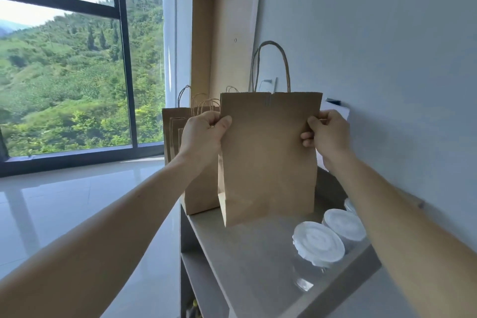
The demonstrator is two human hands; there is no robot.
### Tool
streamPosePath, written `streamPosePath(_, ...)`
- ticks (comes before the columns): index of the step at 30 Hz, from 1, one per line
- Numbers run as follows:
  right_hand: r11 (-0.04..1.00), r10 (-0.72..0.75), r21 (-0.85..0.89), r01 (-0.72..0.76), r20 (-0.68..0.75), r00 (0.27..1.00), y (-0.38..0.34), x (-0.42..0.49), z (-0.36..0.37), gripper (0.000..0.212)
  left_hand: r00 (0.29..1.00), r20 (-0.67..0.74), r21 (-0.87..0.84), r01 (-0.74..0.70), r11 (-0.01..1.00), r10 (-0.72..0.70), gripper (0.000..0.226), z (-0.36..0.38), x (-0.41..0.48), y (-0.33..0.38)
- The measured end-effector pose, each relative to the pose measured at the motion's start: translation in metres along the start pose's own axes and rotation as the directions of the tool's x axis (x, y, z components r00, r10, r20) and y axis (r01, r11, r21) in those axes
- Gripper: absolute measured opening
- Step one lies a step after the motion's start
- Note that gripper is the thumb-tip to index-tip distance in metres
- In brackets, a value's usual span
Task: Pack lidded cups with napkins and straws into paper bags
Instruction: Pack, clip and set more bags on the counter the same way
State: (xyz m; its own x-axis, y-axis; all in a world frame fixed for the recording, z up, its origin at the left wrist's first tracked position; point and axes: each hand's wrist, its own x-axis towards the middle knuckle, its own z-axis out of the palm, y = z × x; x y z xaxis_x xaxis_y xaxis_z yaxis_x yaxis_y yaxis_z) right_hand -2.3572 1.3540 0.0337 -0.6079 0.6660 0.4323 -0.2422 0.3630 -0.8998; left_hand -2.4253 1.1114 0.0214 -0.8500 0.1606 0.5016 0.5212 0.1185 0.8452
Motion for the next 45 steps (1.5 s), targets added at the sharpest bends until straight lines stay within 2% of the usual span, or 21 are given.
streamPosePath(6, 0.989, 0.123, -0.078, -0.123, -0.008, 0.992, 0.071, 0.063, 0.015, 0.004, 0.988, 0.147, 0.013, 0.051, 0.999, -0.052, 0.024, 0.047, 0.044, -0.062)
streamPosePath(9, 0.970, 0.203, -0.126, -0.206, -0.038, 0.979, 0.104, 0.085, 0.018, 0.009, 0.970, 0.220, 0.046, 0.095, 0.994, -0.103, 0.028, 0.076, 0.063, -0.093)
streamPosePath(12, 0.955, 0.204, -0.202, -0.217, -0.080, 0.976, 0.130, 0.109, 0.021, 0.012, 0.958, 0.268, 0.105, 0.072, 0.992, -0.098, 0.027, 0.103, 0.079, -0.116)
streamPosePath(16, 0.925, 0.177, -0.322, -0.202, -0.105, 0.979, 0.153, 0.139, 0.027, 0.011, 0.949, 0.311, 0.102, 0.025, 0.994, -0.056, 0.029, 0.129, 0.093, -0.139)
streamPosePath(22, 0.894, 0.145, -0.410, -0.178, -0.112, 0.983, 0.167, 0.162, 0.033, 0.012, 0.935, 0.320, 0.144, -0.204, 0.968, 0.150, 0.039, 0.147, 0.091, -0.160)
streamPosePath(25, 0.874, 0.119, -0.462, -0.152, -0.099, 0.988, 0.164, 0.166, 0.034, 0.012, 0.929, 0.295, 0.185, -0.283, 0.941, 0.221, 0.050, 0.153, 0.090, -0.156)
streamPosePath(28, 0.876, 0.094, -0.463, -0.135, -0.110, 0.989, 0.160, 0.172, 0.036, 0.010, 0.930, 0.286, 0.212, -0.298, 0.931, 0.233, 0.056, 0.158, 0.093, -0.154)
streamPosePath(36, 0.887, 0.117, -0.428, -0.176, -0.161, 0.980, 0.168, 0.168, 0.036, 0.011, 0.937, 0.279, 0.213, -0.272, 0.939, 0.208, 0.054, 0.160, 0.094, -0.156)
streamPosePath(38, 0.899, 0.129, -0.397, -0.186, -0.168, 0.977, 0.170, 0.164, 0.034, 0.016, 0.939, 0.284, 0.203, -0.256, 0.945, 0.193, 0.048, 0.163, 0.093, -0.159)
streamPosePath(43, 0.902, 0.169, -0.381, -0.203, -0.122, 0.978, 0.163, 0.141, 0.033, 0.046, 0.947, 0.292, 0.262, -0.216, 0.941, 0.136, 0.016, 0.164, 0.092, -0.152)
streamPosePath(44, 0.889, 0.175, -0.412, -0.201, -0.100, 0.979, 0.160, 0.135, 0.032, 0.050, 0.942, 0.291, 0.300, -0.254, 0.919, 0.165, 0.015, 0.163, 0.091, -0.149)
streamPosePath(45, 0.871, 0.180, -0.451, -0.196, -0.078, 0.980, 0.156, 0.128, 0.031, 0.053, 0.931, 0.293, 0.346, -0.315, 0.884, 0.217, 0.041, 0.163, 0.091, -0.146)
